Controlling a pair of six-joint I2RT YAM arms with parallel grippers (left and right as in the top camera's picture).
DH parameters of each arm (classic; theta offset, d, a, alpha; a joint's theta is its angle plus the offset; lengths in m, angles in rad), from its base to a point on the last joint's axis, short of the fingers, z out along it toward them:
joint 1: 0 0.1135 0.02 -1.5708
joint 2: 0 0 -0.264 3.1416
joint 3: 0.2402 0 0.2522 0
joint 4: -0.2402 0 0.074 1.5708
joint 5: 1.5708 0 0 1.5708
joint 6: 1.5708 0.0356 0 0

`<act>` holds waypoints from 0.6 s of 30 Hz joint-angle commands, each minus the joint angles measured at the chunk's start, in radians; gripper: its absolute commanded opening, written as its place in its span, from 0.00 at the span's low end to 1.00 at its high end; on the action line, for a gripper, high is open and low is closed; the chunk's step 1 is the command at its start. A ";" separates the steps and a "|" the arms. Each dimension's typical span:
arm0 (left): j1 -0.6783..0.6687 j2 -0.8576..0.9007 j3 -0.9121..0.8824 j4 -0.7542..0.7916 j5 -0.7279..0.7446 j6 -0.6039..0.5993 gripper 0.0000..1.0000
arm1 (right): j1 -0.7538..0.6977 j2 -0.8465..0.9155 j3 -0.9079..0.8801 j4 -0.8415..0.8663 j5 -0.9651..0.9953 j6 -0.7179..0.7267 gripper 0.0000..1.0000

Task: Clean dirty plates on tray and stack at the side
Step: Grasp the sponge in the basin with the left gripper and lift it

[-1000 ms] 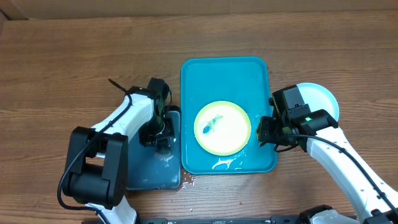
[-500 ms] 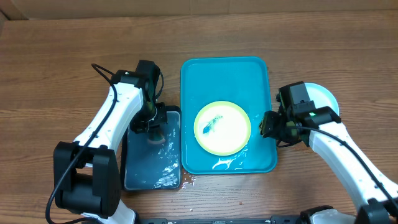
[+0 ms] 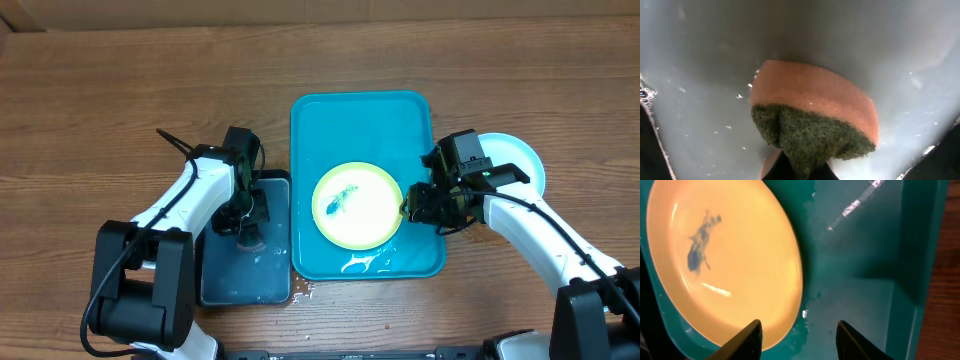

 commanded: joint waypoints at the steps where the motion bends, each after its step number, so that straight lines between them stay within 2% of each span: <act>1: 0.002 -0.002 0.006 -0.013 -0.018 -0.021 0.04 | 0.000 0.004 -0.011 0.035 -0.025 0.004 0.49; 12: 0.001 0.005 -0.063 0.093 -0.014 -0.021 0.04 | 0.055 0.020 -0.040 0.080 -0.027 -0.001 0.49; 16: 0.007 0.006 -0.040 0.042 0.011 -0.021 0.04 | 0.076 0.020 -0.040 0.097 0.015 0.012 0.48; 18: 0.021 0.004 0.041 -0.060 0.037 -0.009 0.04 | 0.076 0.020 -0.040 0.108 0.061 0.072 0.41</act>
